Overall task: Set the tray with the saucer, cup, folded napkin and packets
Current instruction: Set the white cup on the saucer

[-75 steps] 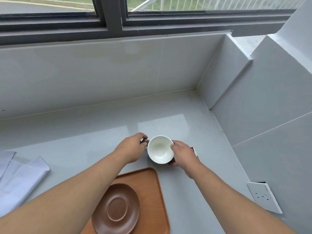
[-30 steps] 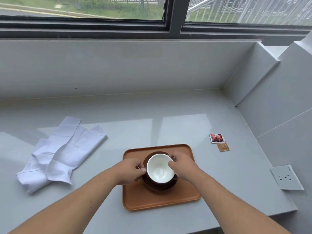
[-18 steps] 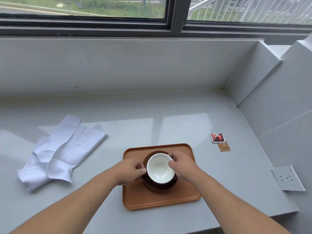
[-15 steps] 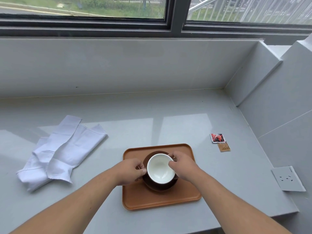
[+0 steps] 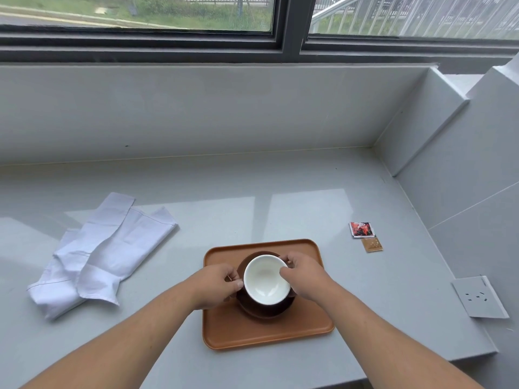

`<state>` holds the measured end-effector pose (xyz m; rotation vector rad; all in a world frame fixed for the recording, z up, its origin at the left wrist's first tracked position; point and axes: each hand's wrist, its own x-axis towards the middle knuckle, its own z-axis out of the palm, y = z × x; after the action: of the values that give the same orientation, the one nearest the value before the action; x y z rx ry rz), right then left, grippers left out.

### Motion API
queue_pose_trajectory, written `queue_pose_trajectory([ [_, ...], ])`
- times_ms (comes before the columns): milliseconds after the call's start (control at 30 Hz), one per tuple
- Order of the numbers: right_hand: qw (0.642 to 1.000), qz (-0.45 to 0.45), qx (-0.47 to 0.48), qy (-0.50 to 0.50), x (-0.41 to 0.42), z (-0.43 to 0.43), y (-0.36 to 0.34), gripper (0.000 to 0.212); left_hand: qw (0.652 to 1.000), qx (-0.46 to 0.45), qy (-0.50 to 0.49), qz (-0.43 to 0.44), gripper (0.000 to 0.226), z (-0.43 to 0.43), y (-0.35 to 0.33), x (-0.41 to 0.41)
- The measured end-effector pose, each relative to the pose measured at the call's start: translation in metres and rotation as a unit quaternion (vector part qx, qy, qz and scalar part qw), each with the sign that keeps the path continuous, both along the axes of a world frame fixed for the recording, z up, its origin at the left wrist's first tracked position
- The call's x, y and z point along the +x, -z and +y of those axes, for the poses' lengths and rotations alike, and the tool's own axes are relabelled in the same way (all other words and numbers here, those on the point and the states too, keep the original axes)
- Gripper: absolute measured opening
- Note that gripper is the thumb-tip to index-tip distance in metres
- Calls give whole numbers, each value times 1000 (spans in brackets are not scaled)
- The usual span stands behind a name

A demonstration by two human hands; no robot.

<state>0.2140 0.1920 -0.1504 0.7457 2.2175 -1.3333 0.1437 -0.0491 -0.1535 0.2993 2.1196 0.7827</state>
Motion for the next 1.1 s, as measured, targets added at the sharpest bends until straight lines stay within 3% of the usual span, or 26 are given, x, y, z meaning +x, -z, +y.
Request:
queue_pose_trajectory([
  [633,1000,1,23,-12,-2,1,5,18,1000,13,-26,-12,15,-4,4,2],
  [1100,996,-11,63,-58,-20,0,-7,15,997,-37,-36,48,22,-5,-13,-15],
])
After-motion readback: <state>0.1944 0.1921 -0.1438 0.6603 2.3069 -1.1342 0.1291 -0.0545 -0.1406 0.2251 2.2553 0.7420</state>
